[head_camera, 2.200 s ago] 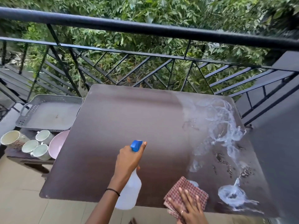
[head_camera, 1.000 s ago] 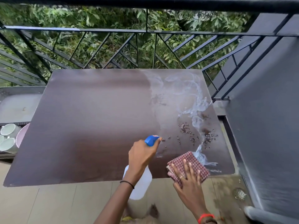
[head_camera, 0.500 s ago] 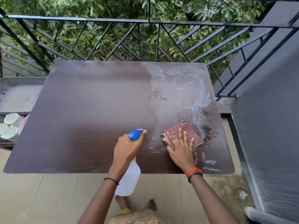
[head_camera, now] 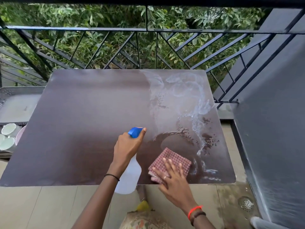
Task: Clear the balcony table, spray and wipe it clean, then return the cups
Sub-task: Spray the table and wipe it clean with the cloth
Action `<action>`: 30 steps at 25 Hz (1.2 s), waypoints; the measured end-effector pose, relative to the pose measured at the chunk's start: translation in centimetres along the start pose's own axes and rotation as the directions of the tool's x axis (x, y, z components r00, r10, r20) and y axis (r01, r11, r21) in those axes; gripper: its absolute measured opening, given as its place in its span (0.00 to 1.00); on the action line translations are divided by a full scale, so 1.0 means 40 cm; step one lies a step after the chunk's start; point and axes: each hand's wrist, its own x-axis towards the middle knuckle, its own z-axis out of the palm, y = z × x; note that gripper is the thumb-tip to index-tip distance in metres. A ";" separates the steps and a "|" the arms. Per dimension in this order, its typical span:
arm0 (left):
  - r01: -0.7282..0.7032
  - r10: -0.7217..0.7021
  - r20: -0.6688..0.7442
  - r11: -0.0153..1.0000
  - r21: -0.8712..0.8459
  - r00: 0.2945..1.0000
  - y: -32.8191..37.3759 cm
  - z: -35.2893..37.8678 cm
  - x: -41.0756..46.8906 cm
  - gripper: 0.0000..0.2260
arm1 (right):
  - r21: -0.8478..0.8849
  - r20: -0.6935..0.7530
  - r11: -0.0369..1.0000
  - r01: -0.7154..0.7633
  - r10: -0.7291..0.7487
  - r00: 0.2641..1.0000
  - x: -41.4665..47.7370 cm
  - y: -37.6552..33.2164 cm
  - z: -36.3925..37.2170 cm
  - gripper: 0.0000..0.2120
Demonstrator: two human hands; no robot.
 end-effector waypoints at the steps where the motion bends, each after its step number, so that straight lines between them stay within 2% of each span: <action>1: -0.012 0.012 0.002 1.000 0.013 1.000 0.006 0.000 0.012 0.30 | -0.004 -0.019 0.999 -0.045 0.044 0.999 -0.013 0.049 -0.011 0.35; 3: -0.028 0.028 0.009 0.999 0.018 1.000 0.015 0.000 0.034 0.29 | -0.014 -0.027 0.987 -0.160 0.159 0.987 0.002 0.148 -0.048 0.33; 5: -0.023 0.023 0.010 1.000 0.004 1.000 0.021 -0.004 0.055 0.33 | -0.021 0.022 0.961 -0.276 0.277 0.961 0.071 0.214 -0.095 0.30; 9: -0.019 0.019 0.018 1.000 -0.016 1.000 0.039 -0.009 0.105 0.34 | -0.026 0.041 0.944 -0.330 0.331 0.943 0.281 0.199 -0.149 0.30; 11: -0.026 0.026 0.011 1.000 -0.010 1.000 0.051 -0.009 0.136 0.34 | 0.011 0.045 0.958 -0.288 0.287 0.957 0.367 0.133 -0.149 0.31; 14: -0.032 0.032 0.012 0.999 -0.002 0.999 0.071 -0.013 0.183 0.35 | 0.015 0.062 0.989 -0.145 0.144 0.988 0.412 0.004 -0.118 0.31; 17: -0.039 0.039 0.020 0.999 -0.007 0.999 0.104 -0.017 0.237 0.36 | 0.023 0.075 0.998 0.056 -0.057 0.996 0.337 -0.070 -0.072 0.32; 19: -0.035 0.035 0.020 0.999 -0.015 0.999 0.126 -0.017 0.270 0.36 | -0.006 0.097 0.992 0.127 -0.126 0.987 0.237 -0.056 -0.049 0.36; 21: -0.024 0.024 0.022 0.999 -0.028 0.999 0.143 -0.018 0.300 0.36 | -0.024 0.094 0.996 0.085 -0.082 0.992 0.144 0.017 -0.057 0.40; 24: -0.023 0.024 0.029 0.999 -0.026 0.999 0.155 -0.018 0.335 0.36 | -0.066 0.057 0.993 -0.099 0.103 0.993 0.122 0.169 -0.108 0.39; 27: -0.018 0.018 0.030 1.000 -0.015 0.999 0.152 -0.020 0.350 0.37 | -0.038 0.036 0.967 -0.253 0.254 0.967 0.256 0.261 -0.157 0.33; 30: -0.008 0.008 0.030 1.000 -0.004 1.000 0.140 -0.025 0.358 0.37 | -0.025 0.028 0.955 -0.297 0.297 0.954 0.448 0.231 -0.178 0.30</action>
